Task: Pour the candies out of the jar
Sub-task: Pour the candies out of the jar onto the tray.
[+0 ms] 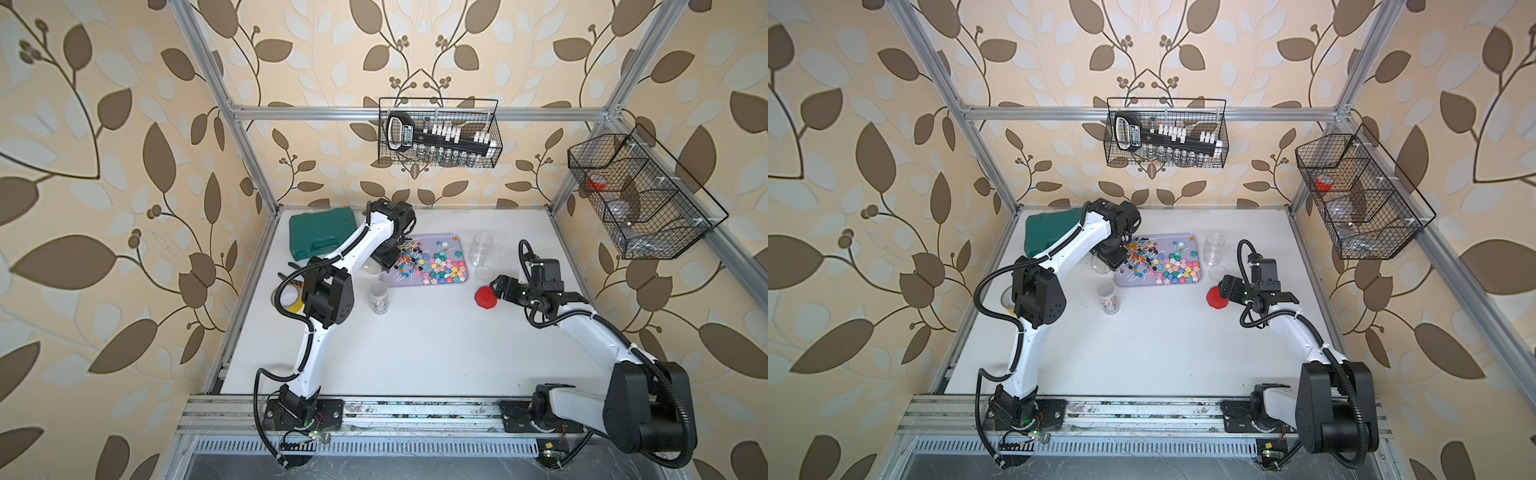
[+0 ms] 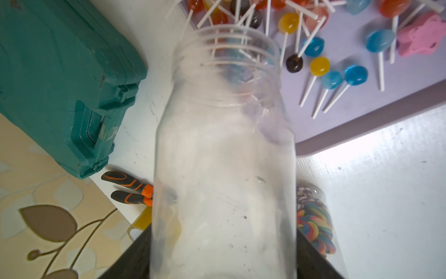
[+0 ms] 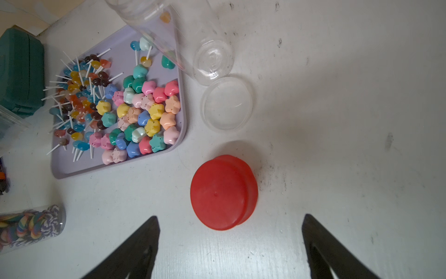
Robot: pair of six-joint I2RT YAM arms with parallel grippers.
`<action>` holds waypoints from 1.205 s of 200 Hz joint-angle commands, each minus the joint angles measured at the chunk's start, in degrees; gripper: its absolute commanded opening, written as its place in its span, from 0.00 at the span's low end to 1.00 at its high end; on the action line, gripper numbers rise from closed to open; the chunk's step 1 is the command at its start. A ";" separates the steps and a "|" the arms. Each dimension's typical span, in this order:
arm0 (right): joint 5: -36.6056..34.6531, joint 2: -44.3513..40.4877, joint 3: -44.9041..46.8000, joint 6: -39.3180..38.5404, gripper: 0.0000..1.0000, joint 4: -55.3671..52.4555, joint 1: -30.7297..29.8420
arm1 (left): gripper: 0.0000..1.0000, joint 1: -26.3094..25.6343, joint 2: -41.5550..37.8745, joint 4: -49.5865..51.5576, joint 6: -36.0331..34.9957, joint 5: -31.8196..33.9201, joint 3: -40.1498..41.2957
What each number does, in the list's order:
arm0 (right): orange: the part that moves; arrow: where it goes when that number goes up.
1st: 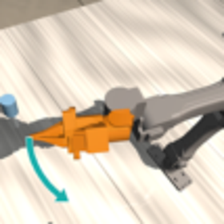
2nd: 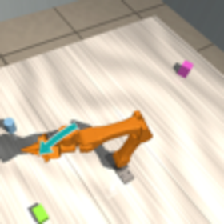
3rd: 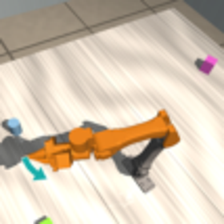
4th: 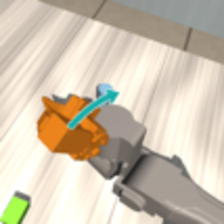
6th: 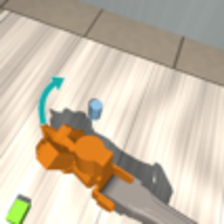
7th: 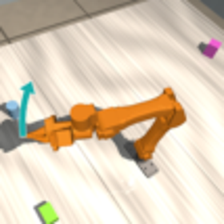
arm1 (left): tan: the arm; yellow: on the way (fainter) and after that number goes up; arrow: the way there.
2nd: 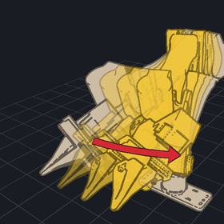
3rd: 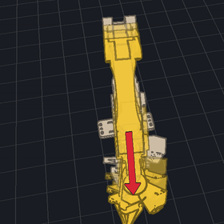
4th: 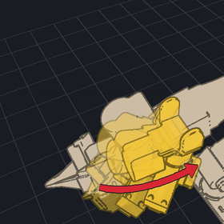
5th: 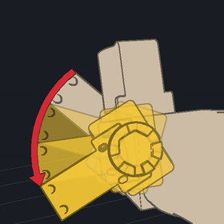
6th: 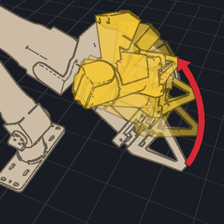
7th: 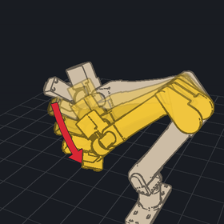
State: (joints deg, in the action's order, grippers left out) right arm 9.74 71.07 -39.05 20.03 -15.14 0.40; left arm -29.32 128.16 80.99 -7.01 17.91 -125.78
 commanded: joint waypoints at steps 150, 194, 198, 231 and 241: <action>8.28 -1.32 -4.53 0.91 0.89 -2.55 0.14 | 0.68 -0.62 -23.49 -21.95 -4.27 -26.92 17.31; 16.49 -2.43 -8.73 3.70 0.87 -2.50 0.12 | 0.70 0.52 -30.78 -31.10 -7.59 -38.81 25.62; 17.52 -2.59 -9.00 3.70 0.87 -2.36 0.21 | 0.70 0.74 -30.94 -31.30 -7.59 -39.83 25.67; 26.34 -5.17 -10.09 3.17 0.82 1.73 -0.06 | 0.70 3.70 -31.07 -32.91 -5.84 -50.26 25.55; 27.01 -5.73 -10.89 2.30 0.82 1.03 -0.20 | 0.70 4.87 -31.63 -35.29 -4.49 -54.80 26.81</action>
State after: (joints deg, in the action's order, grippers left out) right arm 29.89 67.35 -47.33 23.11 -15.09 0.43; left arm -27.18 99.26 51.29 -12.53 -23.92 -100.36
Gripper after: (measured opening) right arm 0.823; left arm 0.709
